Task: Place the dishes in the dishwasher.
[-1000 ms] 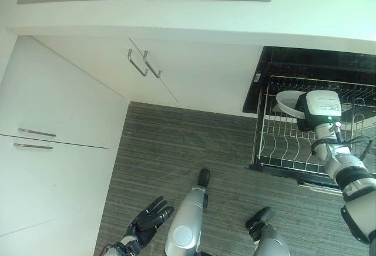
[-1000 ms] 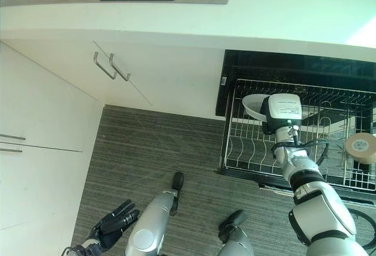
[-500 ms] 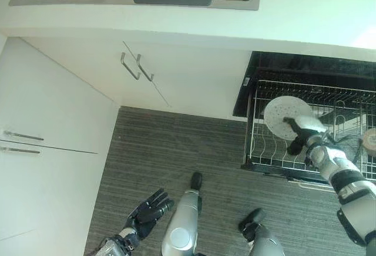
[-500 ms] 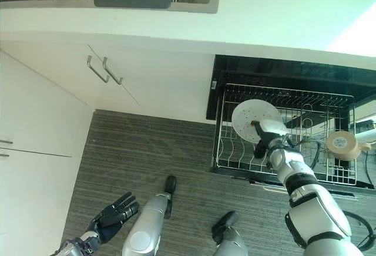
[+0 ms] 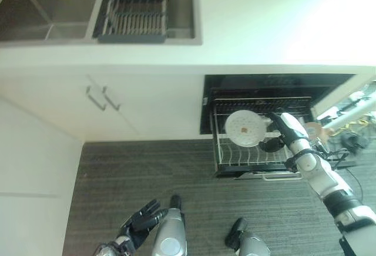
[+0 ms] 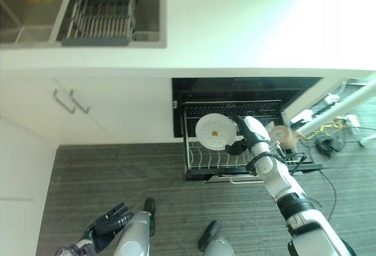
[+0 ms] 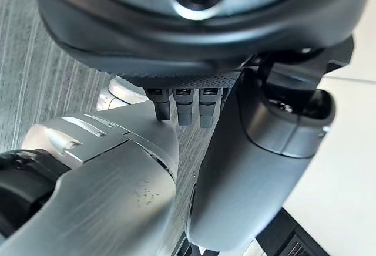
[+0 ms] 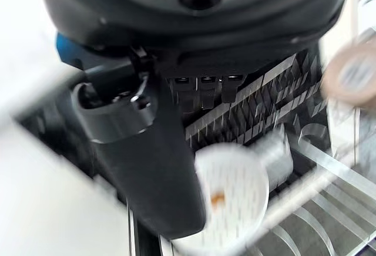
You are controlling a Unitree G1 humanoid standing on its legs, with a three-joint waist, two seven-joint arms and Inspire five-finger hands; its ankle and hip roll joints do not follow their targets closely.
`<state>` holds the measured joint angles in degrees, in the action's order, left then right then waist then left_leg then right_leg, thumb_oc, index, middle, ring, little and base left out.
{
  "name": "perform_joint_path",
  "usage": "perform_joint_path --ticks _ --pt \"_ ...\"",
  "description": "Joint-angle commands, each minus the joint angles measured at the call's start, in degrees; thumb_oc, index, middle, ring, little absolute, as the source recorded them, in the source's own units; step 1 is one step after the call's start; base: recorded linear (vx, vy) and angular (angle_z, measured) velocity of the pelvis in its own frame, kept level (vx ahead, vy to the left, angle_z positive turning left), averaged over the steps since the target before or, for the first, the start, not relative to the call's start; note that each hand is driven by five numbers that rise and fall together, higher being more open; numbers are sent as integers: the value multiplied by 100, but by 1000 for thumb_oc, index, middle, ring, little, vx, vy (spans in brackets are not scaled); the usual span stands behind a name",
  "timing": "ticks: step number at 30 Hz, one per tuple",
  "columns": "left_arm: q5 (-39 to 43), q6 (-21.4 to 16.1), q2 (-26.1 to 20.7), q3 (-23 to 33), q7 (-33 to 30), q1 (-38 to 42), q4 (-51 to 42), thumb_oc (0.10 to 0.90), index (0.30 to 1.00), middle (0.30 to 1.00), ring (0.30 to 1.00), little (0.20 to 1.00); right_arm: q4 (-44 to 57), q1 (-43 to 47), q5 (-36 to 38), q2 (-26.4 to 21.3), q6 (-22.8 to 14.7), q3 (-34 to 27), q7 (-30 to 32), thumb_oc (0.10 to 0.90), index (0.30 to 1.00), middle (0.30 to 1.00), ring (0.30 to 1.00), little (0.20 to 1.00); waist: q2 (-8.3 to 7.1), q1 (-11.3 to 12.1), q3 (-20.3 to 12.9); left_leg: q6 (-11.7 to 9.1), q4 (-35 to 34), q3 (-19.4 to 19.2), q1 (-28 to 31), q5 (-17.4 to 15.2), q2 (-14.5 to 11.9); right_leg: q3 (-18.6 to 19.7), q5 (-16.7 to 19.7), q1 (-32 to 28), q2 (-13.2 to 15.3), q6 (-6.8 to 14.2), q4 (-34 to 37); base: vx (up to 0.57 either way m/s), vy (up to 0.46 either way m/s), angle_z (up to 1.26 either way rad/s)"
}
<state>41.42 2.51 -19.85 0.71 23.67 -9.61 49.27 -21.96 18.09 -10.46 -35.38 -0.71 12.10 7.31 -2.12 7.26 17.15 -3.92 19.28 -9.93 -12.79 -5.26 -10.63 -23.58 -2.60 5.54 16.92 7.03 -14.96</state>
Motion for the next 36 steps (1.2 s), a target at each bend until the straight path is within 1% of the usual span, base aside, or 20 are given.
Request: perform_joint_path --ticks 1,2,4,6,9,13,15,17,20,21,23,24,25,26,27,28,29,30,31,36 --pt "-131 -35 159 -239 23 -172 -211 800 900 900 900 900 13 44 540 -367 -29 -669 491 800 900 900 900 900 143 -117 -249 -137 -209 -361 666 -434 -435 246 -215 154 91 440 -223 69 37 -44" --pt "-150 -36 206 -207 -2 -174 -205 800 900 900 900 900 122 -108 592 -303 -82 -845 528 800 900 900 900 900 143 -196 -273 -131 -209 -418 727 -452 -449 287 -225 128 74 434 -223 86 46 -47" --pt "-268 -39 354 -88 -33 -163 -141 800 900 900 900 900 433 -486 681 -71 -42 -1296 651 800 900 900 900 900 147 -418 -366 -108 -209 -592 879 -508 -461 412 -273 63 22 410 -223 66 36 -48" --pt "-324 -45 420 -45 -44 -166 -108 800 900 900 900 900 573 -662 557 39 15 -1465 760 800 900 900 900 900 153 -527 -415 -107 -209 -683 934 -524 -472 460 -299 38 0 396 -223 31 27 -38" --pt "-383 -65 544 21 -105 -159 -57 800 900 900 900 900 726 -919 624 231 157 -1697 942 800 900 900 900 900 161 -672 -474 -103 -209 -814 1010 -550 -470 550 -343 16 -36 363 -223 23 28 -32" --pt "-522 -76 661 32 -161 -149 27 800 900 900 900 900 579 -1142 1175 561 368 -1913 1290 800 900 900 900 900 168 -777 -506 -100 -209 -932 1103 -580 -463 604 -372 -30 -57 340 -223 21 11 -19" --pt "-549 -135 700 12 -189 -157 145 800 900 900 900 900 396 -1233 1593 711 503 -2011 1453 800 900 900 900 900 170 -810 -523 -100 -209 -978 1145 -589 -464 601 -382 -60 -52 330 -223 28 14 -8" --pt "-563 -225 720 -61 -191 -134 339 800 900 900 900 900 -183 -1276 2697 1006 670 -2160 1698 800 900 900 900 900 176 -806 -540 -102 -209 -995 1179 -593 -448 604 -388 -98 -40 319 -223 14 11 -3" --pt "-556 -256 708 -123 -182 -89 454 800 900 900 900 900 -692 -1247 3521 1173 707 -2269 1777 800 900 900 900 900 184 -770 -554 -103 -209 -975 1181 -587 -438 590 -390 -123 -29 314 -223 0 0 0" --pt "-547 -244 678 -174 -181 -46 511 800 900 900 900 900 -1009 -1216 4143 1284 670 -2327 1704 800 900 900 900 900 188 -733 -563 -106 -209 -949 1179 -587 -427 559 -393 -146 -20 307 -223 0 0 0" --pt "-527 -204 625 -249 -177 14 597 800 900 900 900 900 -1488 -1137 5072 1479 561 -2395 1551 711 766 766 766 766 196 -648 -577 -110 -209 -893 1173 -582 -398 494 -392 -189 1 312 -223 26 -12 4" --pt "-535 -180 608 -260 -172 26 622 800 900 900 900 900 -1638 -1109 5440 1539 604 -2420 1461 604 606 606 606 606 198 -616 -585 -111 -209 -874 1172 -580 -390 469 -391 -206 7 312 -223 23 -10 12" --pt "-541 -177 604 -263 -170 29 630 800 900 900 900 900 -1675 -1102 5506 1551 641 -2426 1432 585 578 578 578 578 198 -609 -586 -112 -209 -870 1172 -579 -388 462 -393 -211 8 312 -223 32 -11 14" --pt "-594 -149 577 -279 -142 50 715 800 900 900 900 900 -2113 -1081 6346 1674 897 -2465 1138 400 300 300 300 300 199 -542 -606 -114 -209 -830 1168 -570 -372 414 -396 -249 20 308 -223 39 -15 16" --pt "-639 -130 560 -302 -126 88 796 800 900 900 900 900 -2532 -1064 6960 1773 982 -2582 906 400 300 300 300 300 198 -483 -623 -112 -209 -786 1168 -573 -354 380 -400 -277 24 310 -223 46 -17 10" --pt "-669 -120 552 -298 -107 106 844 800 900 900 900 900 -2769 -1054 7217 1829 984 -2663 719 400 300 300 300 300 202 -451 -633 -110 -209 -761 1171 -578 -342 359 -402 -293 28 314 -223 55 -16 27" --pt "-721 -141 553 -309 -83 137 966 800 900 900 900 900 -3343 -1000 7521 1914 743 -2801 486 400 300 300 300 300 213 -366 -661 -110 -209 -699 1181 -583 -312 298 -401 -337 37 335 -223 48 -10 37" --pt "-762 -149 559 -310 -108 170 1026 800 900 900 900 900 -3641 -945 7321 1928 511 -2858 554 400 300 300 300 300 219 -321 -698 -107 -209 -658 1151 -553 -299 258 -370 -320 49 338 -223 49 -5 35" --pt "-754 -147 566 -321 -126 185 1045 800 900 900 900 900 -3771 -924 7282 1921 439 -2864 581 400 300 300 300 300 221 -298 -712 -106 -209 -640 1150 -547 -292 246 -360 -320 54 342 -223 26 1 15" --pt "-644 -58 526 -357 -142 249 1042 800 900 900 900 900 -4318 -849 7452 1906 364 -2971 329 400 300 300 300 300 250 -188 -731 -96 -209 -536 1147 -551 -252 166 -339 -361 99 380 -223 17 -3 5"
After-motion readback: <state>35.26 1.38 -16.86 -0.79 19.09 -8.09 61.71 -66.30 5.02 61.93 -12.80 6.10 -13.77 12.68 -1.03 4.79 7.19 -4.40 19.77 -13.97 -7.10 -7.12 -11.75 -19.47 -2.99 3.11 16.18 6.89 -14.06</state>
